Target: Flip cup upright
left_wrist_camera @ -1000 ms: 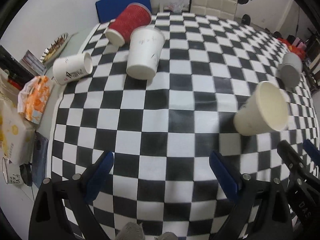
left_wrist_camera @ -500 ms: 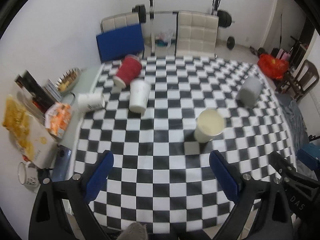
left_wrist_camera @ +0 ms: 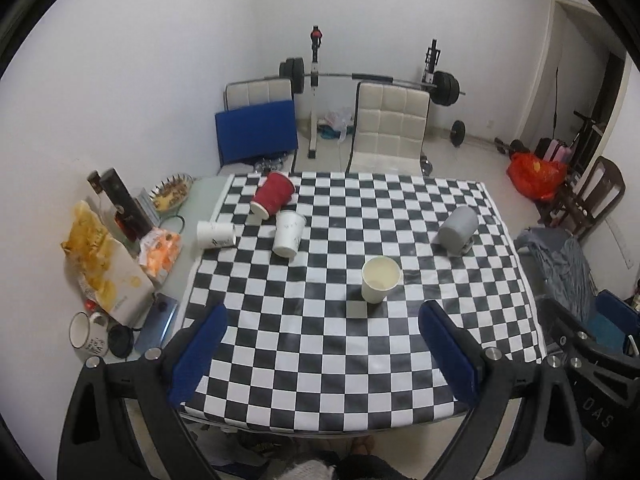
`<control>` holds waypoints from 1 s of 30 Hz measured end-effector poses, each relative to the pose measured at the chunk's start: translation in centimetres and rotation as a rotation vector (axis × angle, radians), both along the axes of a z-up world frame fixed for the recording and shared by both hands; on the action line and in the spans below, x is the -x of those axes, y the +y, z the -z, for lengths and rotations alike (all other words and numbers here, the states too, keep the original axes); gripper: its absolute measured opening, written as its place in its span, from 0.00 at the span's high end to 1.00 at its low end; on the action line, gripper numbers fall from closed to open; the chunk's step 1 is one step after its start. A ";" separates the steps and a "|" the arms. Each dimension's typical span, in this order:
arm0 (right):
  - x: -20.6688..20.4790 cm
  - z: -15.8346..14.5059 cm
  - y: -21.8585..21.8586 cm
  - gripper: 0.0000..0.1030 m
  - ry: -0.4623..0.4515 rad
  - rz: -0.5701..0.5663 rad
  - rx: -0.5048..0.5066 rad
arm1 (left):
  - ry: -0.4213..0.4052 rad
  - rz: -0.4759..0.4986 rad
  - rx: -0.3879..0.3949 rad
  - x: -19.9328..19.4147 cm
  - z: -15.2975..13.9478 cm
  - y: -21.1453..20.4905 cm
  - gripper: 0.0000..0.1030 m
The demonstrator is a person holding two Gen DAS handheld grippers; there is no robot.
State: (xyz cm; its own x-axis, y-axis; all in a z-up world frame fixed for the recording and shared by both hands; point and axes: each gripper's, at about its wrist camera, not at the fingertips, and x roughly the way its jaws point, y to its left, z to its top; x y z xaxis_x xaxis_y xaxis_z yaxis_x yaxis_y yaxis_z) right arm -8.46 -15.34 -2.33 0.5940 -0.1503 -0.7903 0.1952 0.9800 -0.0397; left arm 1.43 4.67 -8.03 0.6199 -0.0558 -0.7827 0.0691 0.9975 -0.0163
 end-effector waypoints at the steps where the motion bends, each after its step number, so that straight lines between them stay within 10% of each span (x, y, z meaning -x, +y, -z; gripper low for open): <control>1: 0.4 -0.6 0.0 0.15 -0.006 -0.004 0.000 | -0.008 -0.003 -0.001 0.3 -0.4 0.0 0.05; 30: 3.0 -5.9 -1.7 0.15 -0.077 -0.049 -0.014 | -0.094 -0.035 -0.009 2.8 -4.0 -1.1 0.05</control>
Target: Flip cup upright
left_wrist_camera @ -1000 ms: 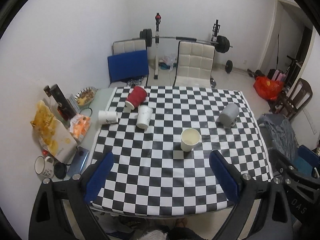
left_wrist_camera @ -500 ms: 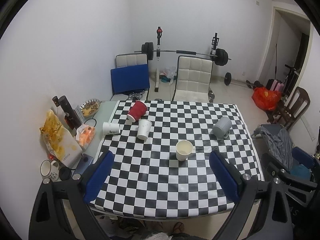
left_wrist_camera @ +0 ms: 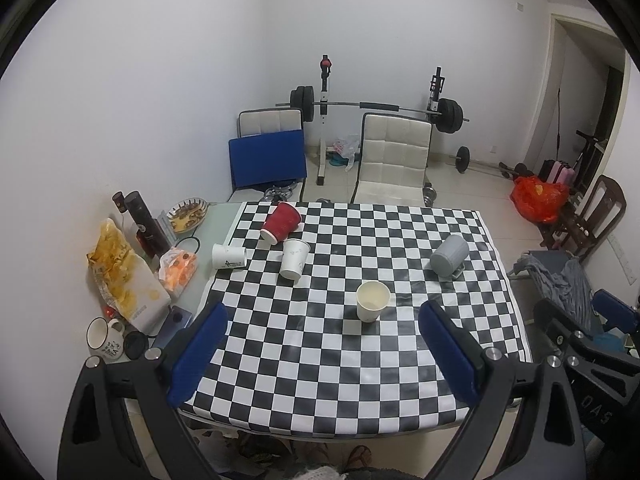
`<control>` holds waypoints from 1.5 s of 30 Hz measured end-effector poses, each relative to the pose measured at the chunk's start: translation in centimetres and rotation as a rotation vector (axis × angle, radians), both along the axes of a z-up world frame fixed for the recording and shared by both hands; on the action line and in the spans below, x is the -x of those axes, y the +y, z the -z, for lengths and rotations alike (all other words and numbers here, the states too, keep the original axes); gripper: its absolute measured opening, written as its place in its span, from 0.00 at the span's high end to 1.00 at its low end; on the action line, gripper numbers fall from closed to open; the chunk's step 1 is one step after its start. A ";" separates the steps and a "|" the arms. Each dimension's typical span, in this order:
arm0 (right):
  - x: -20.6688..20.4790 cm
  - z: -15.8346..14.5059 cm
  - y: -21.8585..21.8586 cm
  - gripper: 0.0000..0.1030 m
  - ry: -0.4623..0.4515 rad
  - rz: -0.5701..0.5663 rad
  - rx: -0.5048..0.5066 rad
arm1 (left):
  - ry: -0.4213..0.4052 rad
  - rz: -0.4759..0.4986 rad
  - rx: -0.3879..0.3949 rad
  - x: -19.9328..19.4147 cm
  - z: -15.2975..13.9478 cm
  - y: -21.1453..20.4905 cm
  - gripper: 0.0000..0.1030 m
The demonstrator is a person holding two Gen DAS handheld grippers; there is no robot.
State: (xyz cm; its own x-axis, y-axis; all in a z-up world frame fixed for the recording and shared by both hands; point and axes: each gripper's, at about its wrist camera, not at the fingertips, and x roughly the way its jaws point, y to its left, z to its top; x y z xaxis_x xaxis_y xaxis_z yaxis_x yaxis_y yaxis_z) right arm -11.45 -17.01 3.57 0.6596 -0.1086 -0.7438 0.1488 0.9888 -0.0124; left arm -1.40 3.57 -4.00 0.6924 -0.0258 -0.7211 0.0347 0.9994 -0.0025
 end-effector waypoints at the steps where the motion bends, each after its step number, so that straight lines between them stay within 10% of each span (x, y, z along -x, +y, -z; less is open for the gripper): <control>1: 0.0 0.0 0.0 0.15 0.000 0.000 0.006 | 0.002 0.001 0.001 0.0 0.0 0.1 0.05; 45: -0.6 -2.4 1.1 0.15 -0.032 0.009 0.017 | -0.045 -0.008 -0.009 0.5 -2.5 0.0 0.05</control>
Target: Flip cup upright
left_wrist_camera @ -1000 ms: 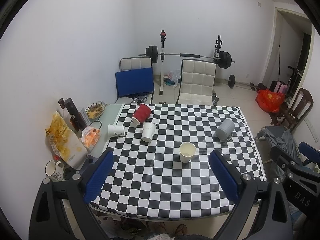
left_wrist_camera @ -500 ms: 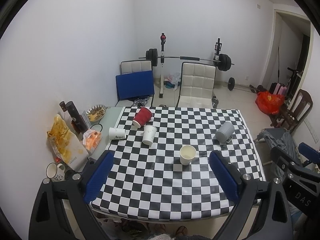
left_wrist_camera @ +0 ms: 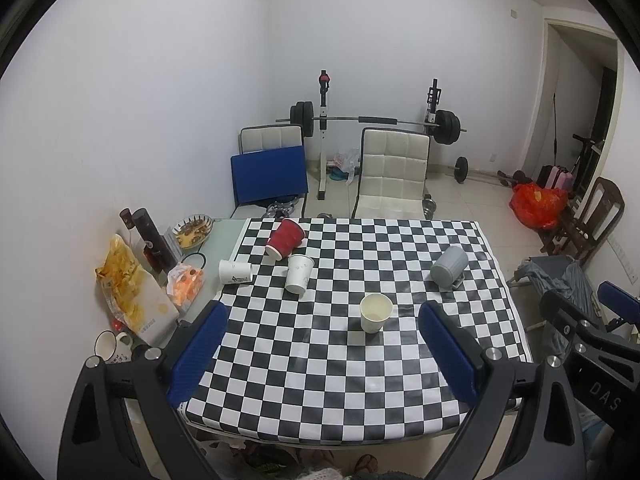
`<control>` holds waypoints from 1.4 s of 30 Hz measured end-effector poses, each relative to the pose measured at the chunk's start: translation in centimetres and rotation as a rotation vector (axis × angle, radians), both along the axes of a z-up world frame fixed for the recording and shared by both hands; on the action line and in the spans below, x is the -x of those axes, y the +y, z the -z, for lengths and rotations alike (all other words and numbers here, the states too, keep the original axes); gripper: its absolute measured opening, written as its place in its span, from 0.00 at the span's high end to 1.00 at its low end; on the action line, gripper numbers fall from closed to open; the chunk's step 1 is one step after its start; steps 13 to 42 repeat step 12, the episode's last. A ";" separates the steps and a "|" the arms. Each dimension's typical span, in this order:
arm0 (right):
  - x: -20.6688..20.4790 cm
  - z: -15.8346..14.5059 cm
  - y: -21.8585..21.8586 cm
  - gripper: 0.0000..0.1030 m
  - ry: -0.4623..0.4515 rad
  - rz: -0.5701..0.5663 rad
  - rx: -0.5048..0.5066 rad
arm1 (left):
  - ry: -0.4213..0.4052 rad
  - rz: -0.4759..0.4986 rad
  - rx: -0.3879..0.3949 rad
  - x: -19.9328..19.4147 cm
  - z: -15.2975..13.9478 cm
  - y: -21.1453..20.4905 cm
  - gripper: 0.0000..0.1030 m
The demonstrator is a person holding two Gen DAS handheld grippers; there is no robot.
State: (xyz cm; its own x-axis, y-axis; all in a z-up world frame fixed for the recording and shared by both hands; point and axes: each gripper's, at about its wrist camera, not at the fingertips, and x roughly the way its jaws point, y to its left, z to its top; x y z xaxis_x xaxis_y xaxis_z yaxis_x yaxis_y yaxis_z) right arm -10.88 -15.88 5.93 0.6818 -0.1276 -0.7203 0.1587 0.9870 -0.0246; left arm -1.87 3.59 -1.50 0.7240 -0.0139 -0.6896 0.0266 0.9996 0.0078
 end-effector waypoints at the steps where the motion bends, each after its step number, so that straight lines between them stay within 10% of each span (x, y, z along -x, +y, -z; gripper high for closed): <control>1: -0.1 -0.1 0.0 0.15 -0.001 0.000 0.000 | -0.001 0.002 0.000 -0.1 -0.2 0.1 0.05; 42: 0.1 -0.4 0.0 0.15 -0.001 0.000 -0.001 | -0.011 0.000 -0.006 -0.1 -0.5 0.3 0.05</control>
